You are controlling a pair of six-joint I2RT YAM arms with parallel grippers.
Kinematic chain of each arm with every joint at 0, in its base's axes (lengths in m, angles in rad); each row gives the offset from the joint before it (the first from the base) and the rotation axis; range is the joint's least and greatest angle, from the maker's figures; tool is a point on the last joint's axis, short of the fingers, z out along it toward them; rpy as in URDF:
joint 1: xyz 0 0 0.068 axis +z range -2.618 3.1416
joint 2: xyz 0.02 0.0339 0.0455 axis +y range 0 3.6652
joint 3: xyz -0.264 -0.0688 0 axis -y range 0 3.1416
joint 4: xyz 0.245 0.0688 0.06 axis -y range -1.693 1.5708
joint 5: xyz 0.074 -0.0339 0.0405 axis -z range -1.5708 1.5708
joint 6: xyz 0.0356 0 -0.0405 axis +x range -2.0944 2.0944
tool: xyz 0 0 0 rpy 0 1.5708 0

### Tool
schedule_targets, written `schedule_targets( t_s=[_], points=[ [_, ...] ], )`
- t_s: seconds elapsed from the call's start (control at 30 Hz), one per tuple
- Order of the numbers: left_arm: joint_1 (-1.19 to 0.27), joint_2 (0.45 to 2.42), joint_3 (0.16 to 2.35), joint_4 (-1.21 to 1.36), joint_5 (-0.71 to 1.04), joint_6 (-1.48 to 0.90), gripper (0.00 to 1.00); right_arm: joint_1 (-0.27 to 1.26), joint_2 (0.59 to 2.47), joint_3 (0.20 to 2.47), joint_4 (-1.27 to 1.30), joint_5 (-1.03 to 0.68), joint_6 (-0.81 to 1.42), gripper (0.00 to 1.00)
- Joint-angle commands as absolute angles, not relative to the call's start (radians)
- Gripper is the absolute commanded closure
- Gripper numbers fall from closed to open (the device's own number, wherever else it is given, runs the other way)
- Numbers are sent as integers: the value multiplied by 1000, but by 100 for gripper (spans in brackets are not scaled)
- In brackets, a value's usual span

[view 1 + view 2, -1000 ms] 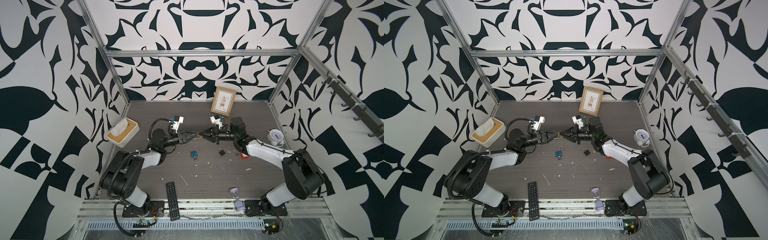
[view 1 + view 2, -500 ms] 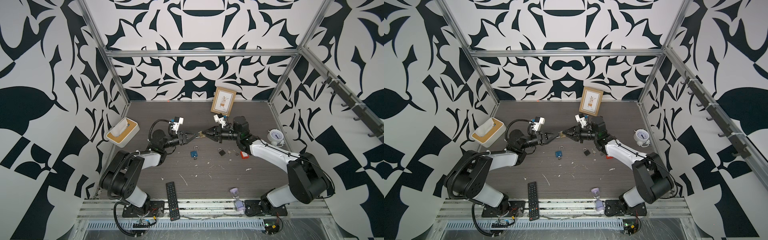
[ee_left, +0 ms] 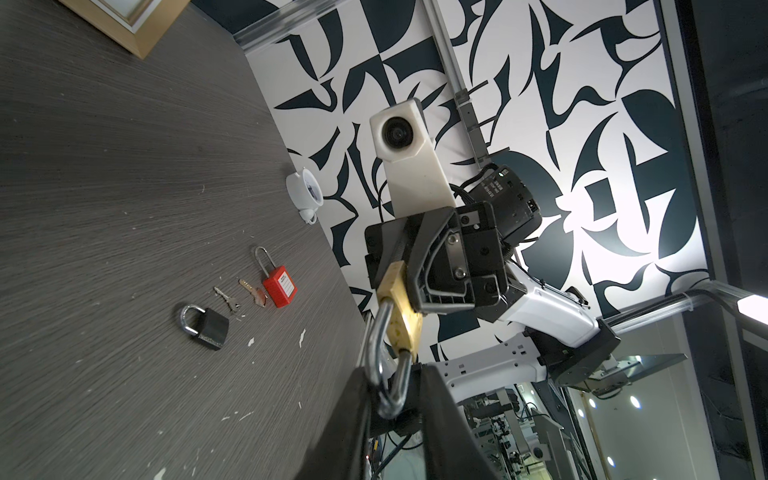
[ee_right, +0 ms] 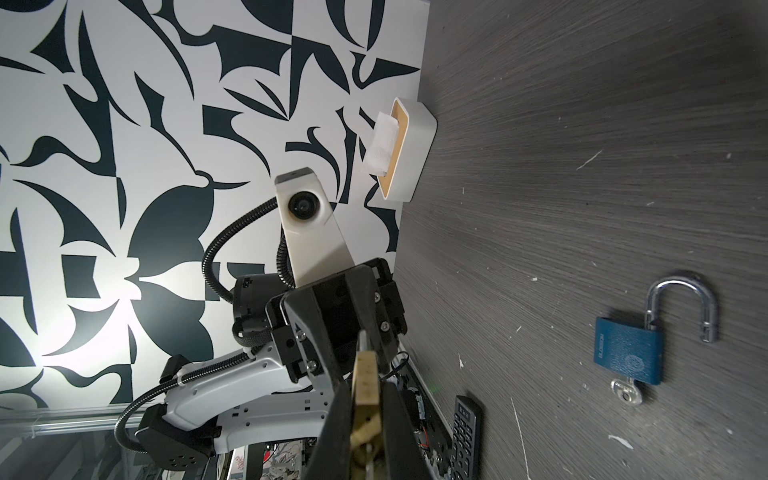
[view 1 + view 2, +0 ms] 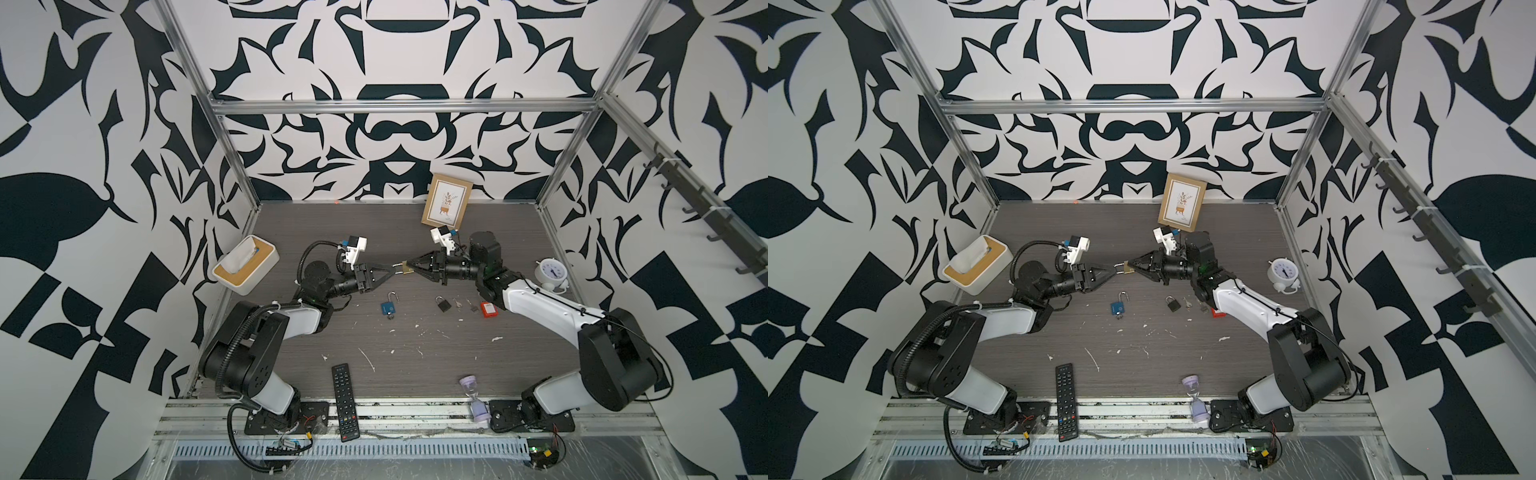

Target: Lock with the key

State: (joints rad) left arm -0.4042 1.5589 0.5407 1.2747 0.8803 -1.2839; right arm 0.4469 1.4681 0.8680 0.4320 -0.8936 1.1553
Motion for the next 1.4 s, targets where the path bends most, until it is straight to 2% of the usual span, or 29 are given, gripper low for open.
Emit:
schedule_targets(
  t_s=[0.0,0.57,0.8,1.37],
  points=[
    [-406,1552,539,1331,898,-1289,76,442,1425,887,446,-885,1124,100],
    [-405,1565,564,1352,897,-1327,91,443,1416,868,461,-900,1087,100],
    [-408,1578,562,1427,903,-1411,100,442,1403,860,412,-874,975,100],
    [-433,1581,582,1426,895,-1423,100,457,1429,837,466,-862,988,100]
  ],
)
